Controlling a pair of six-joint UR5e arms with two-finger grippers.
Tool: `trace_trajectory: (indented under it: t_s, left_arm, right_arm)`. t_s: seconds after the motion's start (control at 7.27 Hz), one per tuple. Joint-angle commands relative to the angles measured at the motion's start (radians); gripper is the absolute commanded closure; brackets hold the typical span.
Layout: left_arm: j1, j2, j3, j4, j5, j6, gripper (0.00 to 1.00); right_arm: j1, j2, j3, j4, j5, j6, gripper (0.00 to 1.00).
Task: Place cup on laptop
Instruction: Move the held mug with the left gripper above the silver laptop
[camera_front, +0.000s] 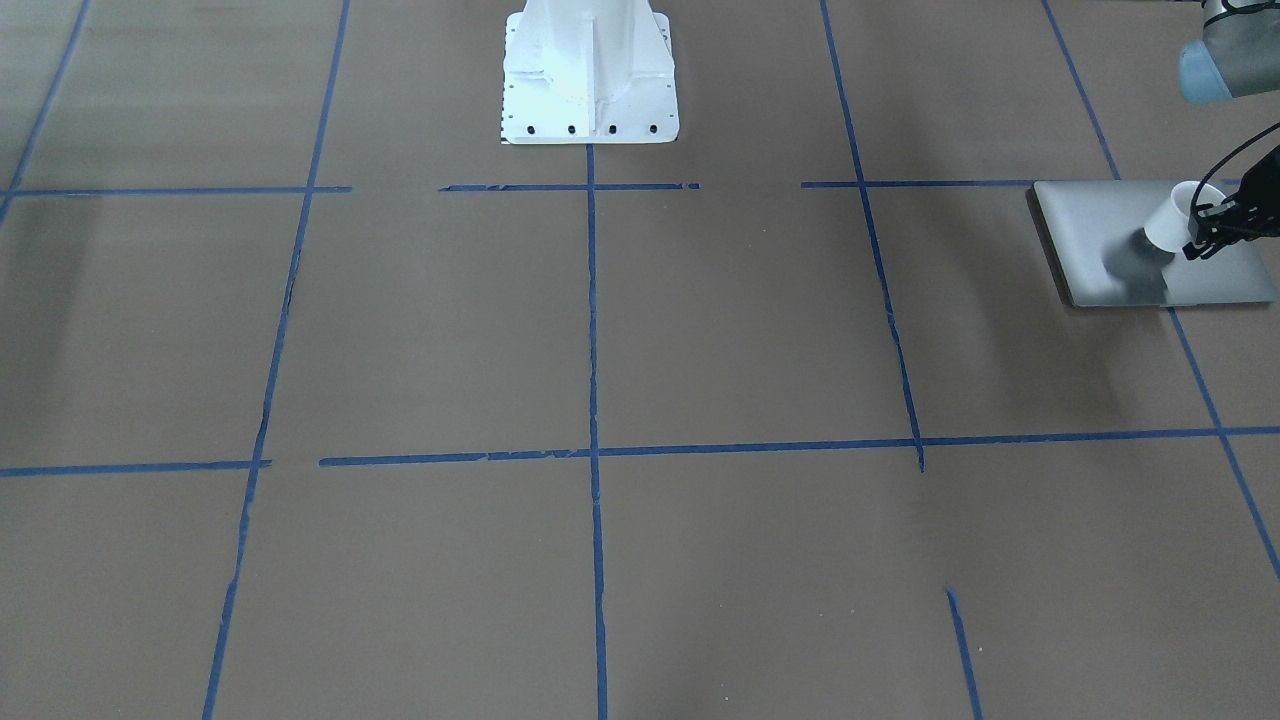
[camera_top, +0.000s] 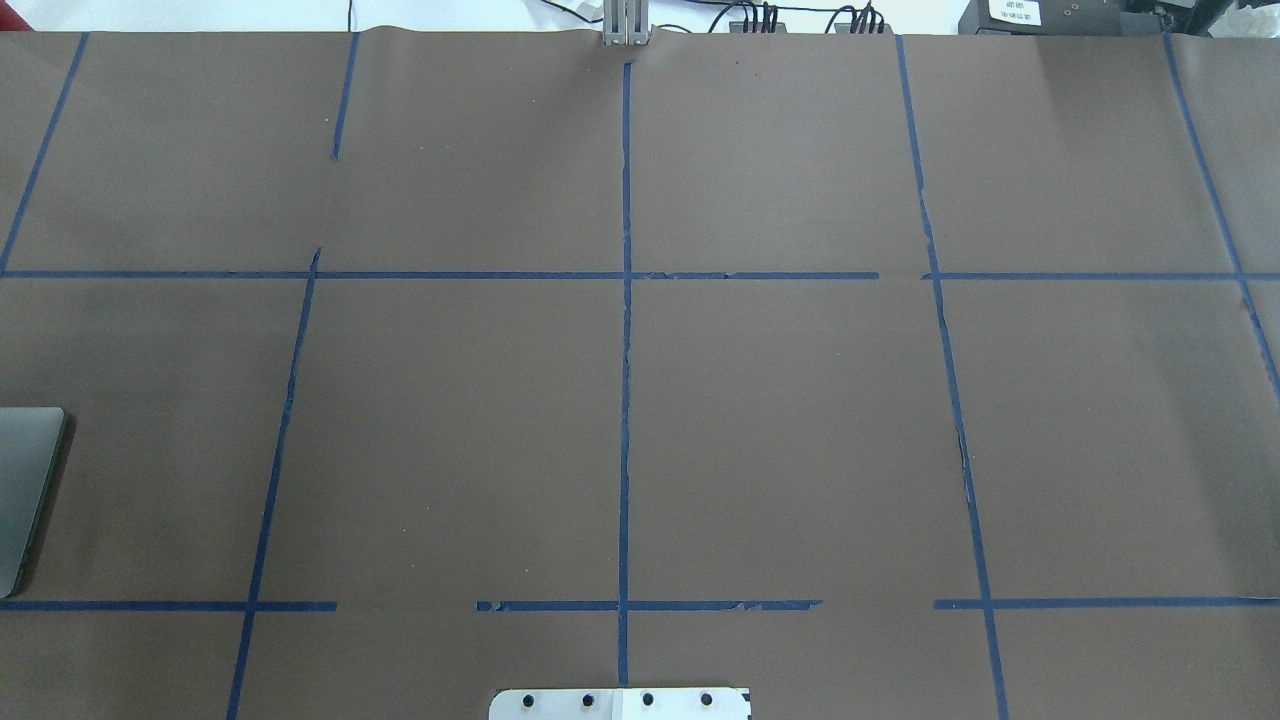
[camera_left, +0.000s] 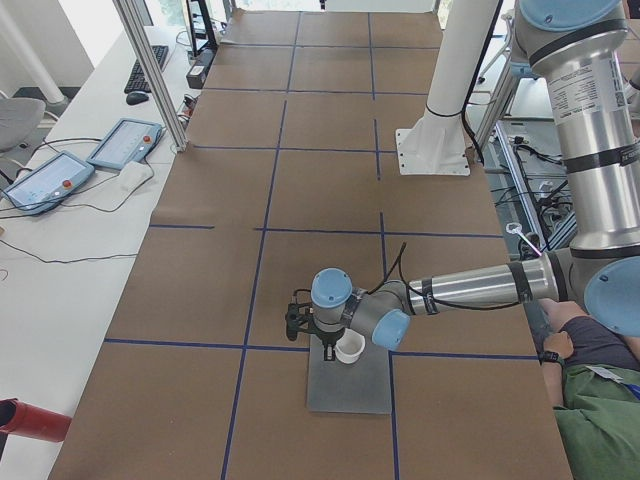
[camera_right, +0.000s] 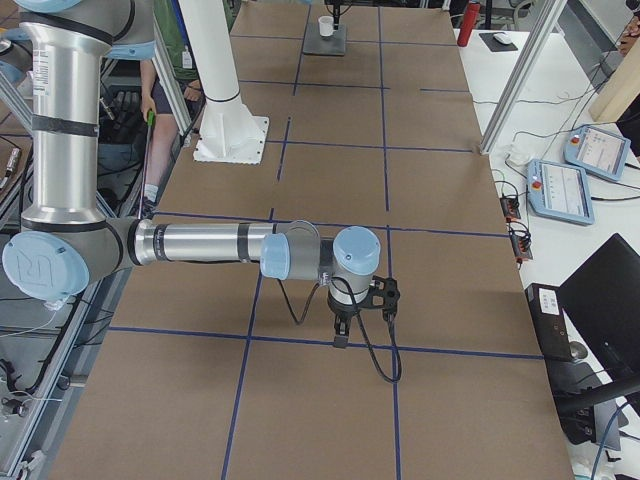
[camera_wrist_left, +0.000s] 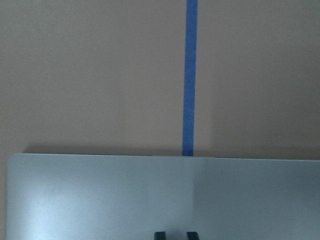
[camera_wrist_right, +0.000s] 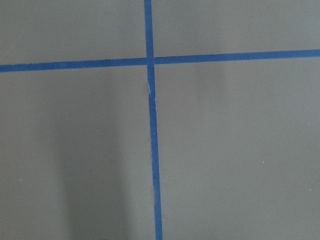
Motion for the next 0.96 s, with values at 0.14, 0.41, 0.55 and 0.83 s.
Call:
trace_trajectory:
  t_s: [0.14, 0.41, 0.55, 0.83]
  left_arm:
    - [0.003, -0.004, 0.012, 0.0, -0.003, 0.002, 1.0]
    - [0.005, -0.005, 0.019, 0.0, -0.003, 0.002, 1.0]
    - [0.005, -0.005, 0.023, -0.005, -0.003, 0.004, 1.0]
    - [0.005, -0.008, 0.027, -0.003, -0.008, 0.009, 0.28]
  right_arm:
    - [0.0, 0.0, 0.0, 0.0, 0.0, 0.0, 0.0]
    - [0.0, 0.0, 0.0, 0.0, 0.0, 0.0, 0.0]
    - [0.0, 0.0, 0.0, 0.0, 0.0, 0.0, 0.0]
    - [0.0, 0.0, 0.0, 0.0, 0.0, 0.0, 0.0]
